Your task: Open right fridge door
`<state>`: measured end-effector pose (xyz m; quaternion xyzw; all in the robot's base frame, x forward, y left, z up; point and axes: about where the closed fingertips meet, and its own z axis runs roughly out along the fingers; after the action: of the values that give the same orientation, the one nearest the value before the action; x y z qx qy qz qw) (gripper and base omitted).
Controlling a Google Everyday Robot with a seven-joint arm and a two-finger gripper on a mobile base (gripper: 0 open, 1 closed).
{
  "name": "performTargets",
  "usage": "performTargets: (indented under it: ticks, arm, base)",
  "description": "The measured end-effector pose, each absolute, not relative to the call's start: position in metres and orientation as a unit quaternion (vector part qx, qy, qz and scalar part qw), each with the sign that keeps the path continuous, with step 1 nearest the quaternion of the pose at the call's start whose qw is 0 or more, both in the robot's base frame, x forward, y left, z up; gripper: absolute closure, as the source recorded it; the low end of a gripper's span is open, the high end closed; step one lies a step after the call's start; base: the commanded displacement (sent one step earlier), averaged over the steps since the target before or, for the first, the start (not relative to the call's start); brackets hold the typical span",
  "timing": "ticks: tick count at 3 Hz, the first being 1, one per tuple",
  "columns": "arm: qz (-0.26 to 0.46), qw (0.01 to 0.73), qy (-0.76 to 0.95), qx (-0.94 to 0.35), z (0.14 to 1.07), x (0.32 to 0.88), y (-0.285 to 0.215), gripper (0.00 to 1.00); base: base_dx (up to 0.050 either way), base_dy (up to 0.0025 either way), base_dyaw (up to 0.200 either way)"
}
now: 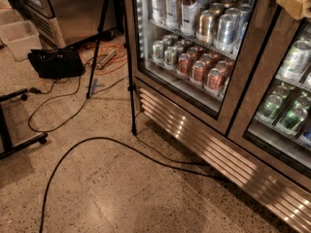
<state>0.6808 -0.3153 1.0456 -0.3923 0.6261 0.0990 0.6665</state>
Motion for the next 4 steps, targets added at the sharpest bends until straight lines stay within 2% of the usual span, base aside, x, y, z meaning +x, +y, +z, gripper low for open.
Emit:
performTargets:
  ticks: [1, 2, 3, 4]
  arm:
    - [0.099, 0.666, 0.626, -0.392, 1.0479, 0.6861, -0.3295, 1.0]
    - [0.099, 0.666, 0.626, -0.392, 1.0479, 0.6861, -0.3295, 1.0]
    - [0.099, 0.666, 0.626, -0.392, 1.0479, 0.6862, -0.3295, 1.0]
    - [0.099, 0.666, 0.626, -0.392, 1.0479, 0.6861, -0.3293, 0.81]
  base:
    - [-0.035, -0.0025, 0.142]
    - [0.0, 0.0, -0.184]
    - [0.0, 0.0, 0.0]
    - [0.0, 0.0, 0.0]
